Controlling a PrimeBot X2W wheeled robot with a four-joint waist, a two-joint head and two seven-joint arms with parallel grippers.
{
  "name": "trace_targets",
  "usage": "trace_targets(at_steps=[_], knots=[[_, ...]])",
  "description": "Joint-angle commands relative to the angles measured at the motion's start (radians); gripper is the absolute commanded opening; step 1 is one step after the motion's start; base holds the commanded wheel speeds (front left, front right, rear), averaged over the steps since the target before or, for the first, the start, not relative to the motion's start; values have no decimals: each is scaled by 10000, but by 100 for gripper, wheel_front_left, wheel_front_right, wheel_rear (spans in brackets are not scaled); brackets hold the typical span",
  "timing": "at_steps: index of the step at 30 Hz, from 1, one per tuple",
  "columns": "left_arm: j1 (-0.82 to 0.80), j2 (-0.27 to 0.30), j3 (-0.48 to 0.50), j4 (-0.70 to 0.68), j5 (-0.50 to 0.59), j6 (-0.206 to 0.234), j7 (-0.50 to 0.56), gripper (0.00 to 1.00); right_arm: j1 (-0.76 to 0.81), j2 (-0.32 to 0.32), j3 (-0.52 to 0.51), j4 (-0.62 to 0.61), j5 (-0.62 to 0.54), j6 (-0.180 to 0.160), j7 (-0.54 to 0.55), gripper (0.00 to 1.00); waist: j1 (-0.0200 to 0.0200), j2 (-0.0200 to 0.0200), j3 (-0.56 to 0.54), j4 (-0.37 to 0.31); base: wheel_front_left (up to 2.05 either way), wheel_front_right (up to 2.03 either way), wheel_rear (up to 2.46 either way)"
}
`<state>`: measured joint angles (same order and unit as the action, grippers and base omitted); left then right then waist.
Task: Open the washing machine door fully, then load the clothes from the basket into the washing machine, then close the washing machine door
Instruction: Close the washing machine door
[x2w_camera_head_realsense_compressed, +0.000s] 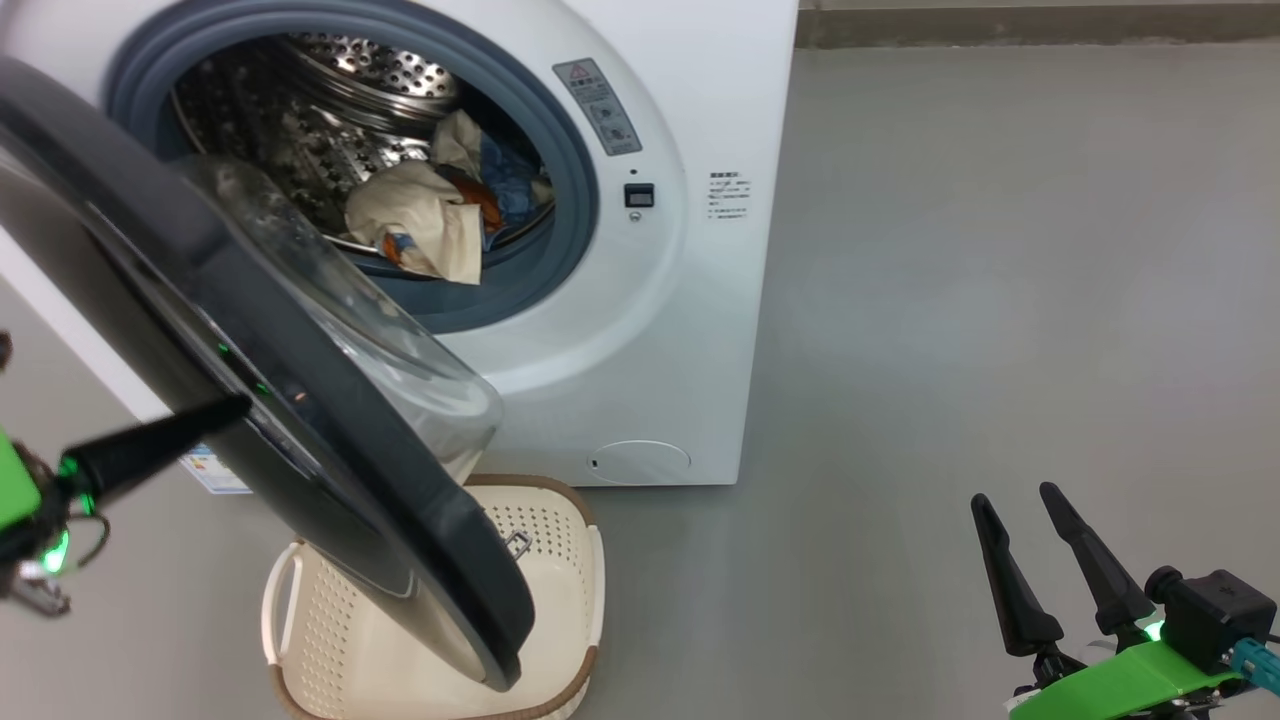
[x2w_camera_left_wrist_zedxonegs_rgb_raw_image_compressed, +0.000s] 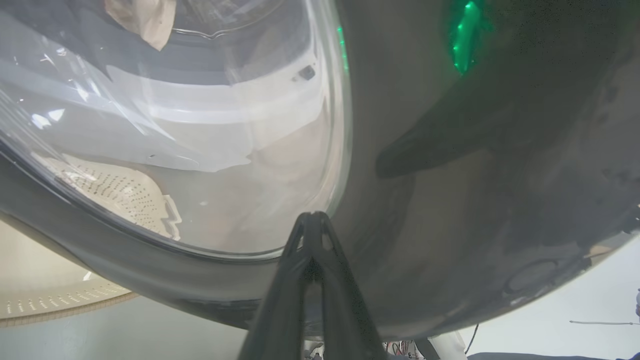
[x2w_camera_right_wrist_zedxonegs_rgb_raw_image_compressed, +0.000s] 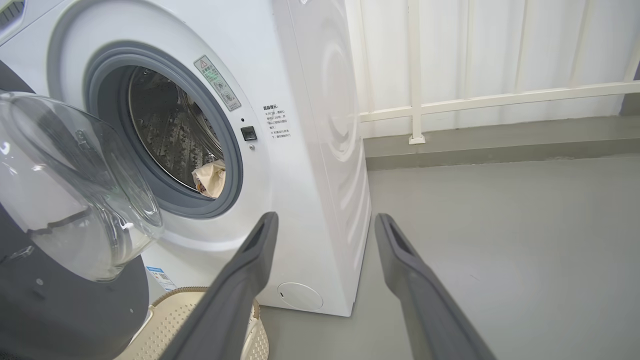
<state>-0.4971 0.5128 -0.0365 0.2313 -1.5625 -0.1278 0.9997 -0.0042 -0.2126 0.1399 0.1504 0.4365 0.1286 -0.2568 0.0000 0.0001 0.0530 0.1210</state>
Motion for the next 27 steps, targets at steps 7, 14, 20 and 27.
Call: trace_targets(at_steps=[7, 14, 20, 27], knots=[[1368, 414, 947, -760, 200, -29, -845, 1, 50, -41, 178, -280, -64, 21, -49, 100, 0, -1, -68, 289, 0, 0, 0], [2527, -41, 1331, -863, 487, -29, -2084, 40, 37, -63, 178, -301, -47, 21, -49, 100, 0, -1, -60, 353, 0, 0, 0], [3405, -501, 1562, -527, 808, -29, -3470, 100, 62, -89, 195, -300, -32, 21, -49, 100, 0, -1, -70, 313, 0, 0, 0], [4156, -765, 1274, -264, 1607, -29, -5427, 100, 28, -117, 164, -304, -34, 21, -49, 100, 0, -1, 34, 266, 0, 0, 0]])
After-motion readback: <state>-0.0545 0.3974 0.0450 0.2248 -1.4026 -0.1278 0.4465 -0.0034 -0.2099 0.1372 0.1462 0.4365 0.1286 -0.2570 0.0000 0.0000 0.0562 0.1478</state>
